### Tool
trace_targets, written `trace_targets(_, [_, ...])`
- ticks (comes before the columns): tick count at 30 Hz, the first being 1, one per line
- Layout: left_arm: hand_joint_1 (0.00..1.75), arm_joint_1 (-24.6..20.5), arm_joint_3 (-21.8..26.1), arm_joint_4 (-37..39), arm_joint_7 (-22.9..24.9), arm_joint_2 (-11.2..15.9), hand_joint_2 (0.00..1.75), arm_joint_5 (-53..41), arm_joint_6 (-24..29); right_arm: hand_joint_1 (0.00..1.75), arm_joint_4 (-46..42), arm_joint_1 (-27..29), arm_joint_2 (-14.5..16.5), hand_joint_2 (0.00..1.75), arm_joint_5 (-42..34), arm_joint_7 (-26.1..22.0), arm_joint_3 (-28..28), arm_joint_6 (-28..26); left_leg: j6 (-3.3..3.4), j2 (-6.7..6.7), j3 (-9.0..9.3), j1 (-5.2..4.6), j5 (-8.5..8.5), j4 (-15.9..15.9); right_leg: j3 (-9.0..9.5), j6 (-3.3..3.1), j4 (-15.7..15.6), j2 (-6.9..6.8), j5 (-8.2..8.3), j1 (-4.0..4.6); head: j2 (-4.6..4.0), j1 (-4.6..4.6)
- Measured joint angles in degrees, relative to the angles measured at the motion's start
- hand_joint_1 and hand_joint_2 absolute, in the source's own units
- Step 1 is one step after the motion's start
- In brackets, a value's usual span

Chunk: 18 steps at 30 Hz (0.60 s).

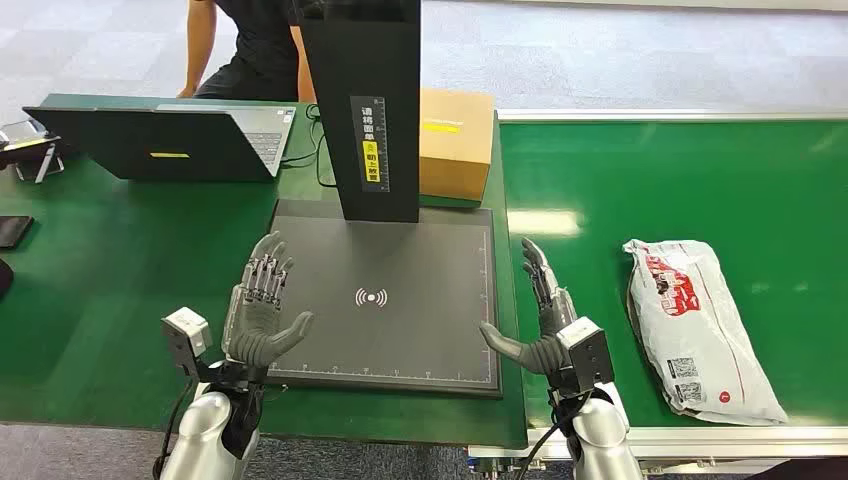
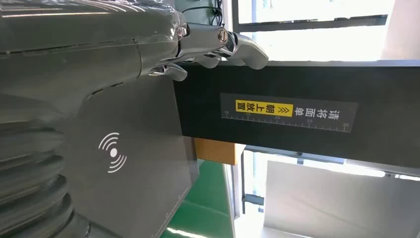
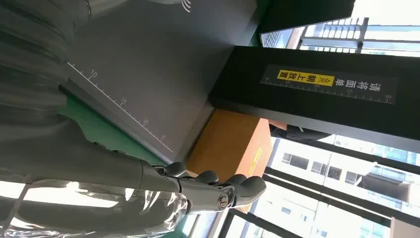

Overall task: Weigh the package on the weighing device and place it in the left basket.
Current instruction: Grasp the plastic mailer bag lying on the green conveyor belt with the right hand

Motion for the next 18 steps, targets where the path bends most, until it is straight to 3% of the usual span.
trace_targets(18, [0.00, -0.01, -0.02, 0.03, 0.00, 0.01, 1.75, 0.05, 0.00, 0.00, -0.01, 0.23, 0.00, 1.75, 0.00, 0.00, -0.66, -0.38, 0.00, 0.00, 0.00, 0.00, 0.00, 0.00, 0.00, 0.00, 0.00, 0.00, 0.00, 0.00, 0.00, 0.00])
